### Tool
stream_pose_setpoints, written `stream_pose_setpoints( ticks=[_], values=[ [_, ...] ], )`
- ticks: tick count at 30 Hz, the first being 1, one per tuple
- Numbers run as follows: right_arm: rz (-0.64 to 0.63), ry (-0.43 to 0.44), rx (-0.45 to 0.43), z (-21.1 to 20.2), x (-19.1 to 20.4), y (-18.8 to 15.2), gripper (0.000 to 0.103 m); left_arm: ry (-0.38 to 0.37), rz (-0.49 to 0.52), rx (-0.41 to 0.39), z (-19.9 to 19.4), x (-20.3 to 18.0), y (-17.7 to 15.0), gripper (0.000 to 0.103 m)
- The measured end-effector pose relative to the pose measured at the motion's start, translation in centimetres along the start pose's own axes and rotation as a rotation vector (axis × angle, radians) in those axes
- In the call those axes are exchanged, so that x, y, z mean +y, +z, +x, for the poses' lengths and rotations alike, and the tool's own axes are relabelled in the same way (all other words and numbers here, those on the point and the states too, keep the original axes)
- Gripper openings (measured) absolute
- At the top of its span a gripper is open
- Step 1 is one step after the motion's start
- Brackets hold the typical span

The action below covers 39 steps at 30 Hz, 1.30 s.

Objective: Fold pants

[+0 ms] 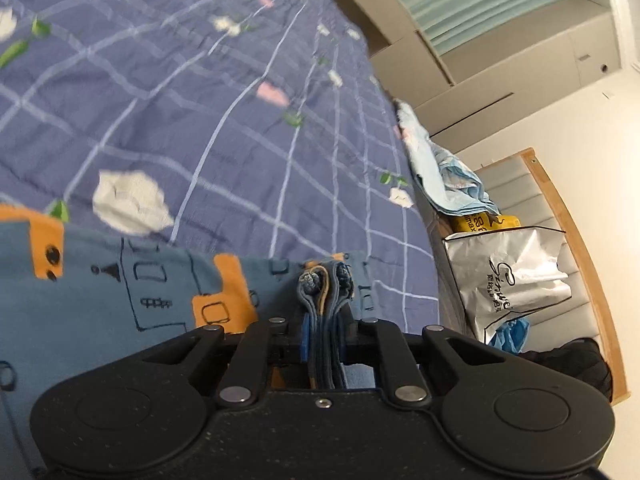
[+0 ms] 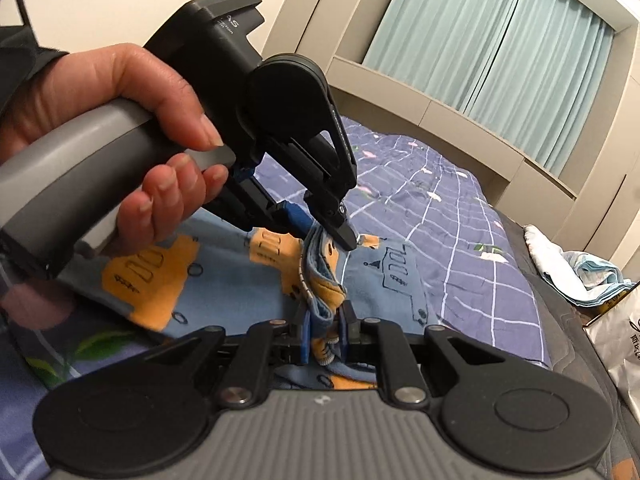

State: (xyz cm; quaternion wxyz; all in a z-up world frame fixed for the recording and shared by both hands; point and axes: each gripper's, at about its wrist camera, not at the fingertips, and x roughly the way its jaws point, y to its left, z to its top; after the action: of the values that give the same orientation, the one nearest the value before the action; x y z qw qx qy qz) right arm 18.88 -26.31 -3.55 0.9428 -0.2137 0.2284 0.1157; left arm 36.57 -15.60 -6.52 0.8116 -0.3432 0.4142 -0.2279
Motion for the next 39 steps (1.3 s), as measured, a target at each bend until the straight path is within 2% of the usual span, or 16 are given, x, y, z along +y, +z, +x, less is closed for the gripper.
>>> stream_pose_setpoints(
  ticks=[6,12,22,31,39],
  values=[
    [0.001,0.014,-0.044,-2.1,0.7,1.5,0.015,0.053,0.068,-0.051,-3.9,-1.7,0.0,0.011],
    [0.004,0.068,-0.087,-4.5,2.8,3.0,0.015,0.120,0.130,-0.084,-8.6,-1.8,-0.3,0.011],
    [-0.037,0.244,-0.119,-6.5,7.4,5.4,0.015,0.187,0.087,-0.143,-16.6,3.0,-1.2,0.011],
    [-0.113,0.340,-0.060,-5.9,11.4,5.2,0.015,0.259,0.052,-0.123,-17.7,6.8,-2.5,0.011],
    [-0.106,0.382,-0.008,-3.7,11.9,4.7,0.015,0.309,0.055,-0.102,-16.8,7.8,-3.2,0.013]
  ],
)
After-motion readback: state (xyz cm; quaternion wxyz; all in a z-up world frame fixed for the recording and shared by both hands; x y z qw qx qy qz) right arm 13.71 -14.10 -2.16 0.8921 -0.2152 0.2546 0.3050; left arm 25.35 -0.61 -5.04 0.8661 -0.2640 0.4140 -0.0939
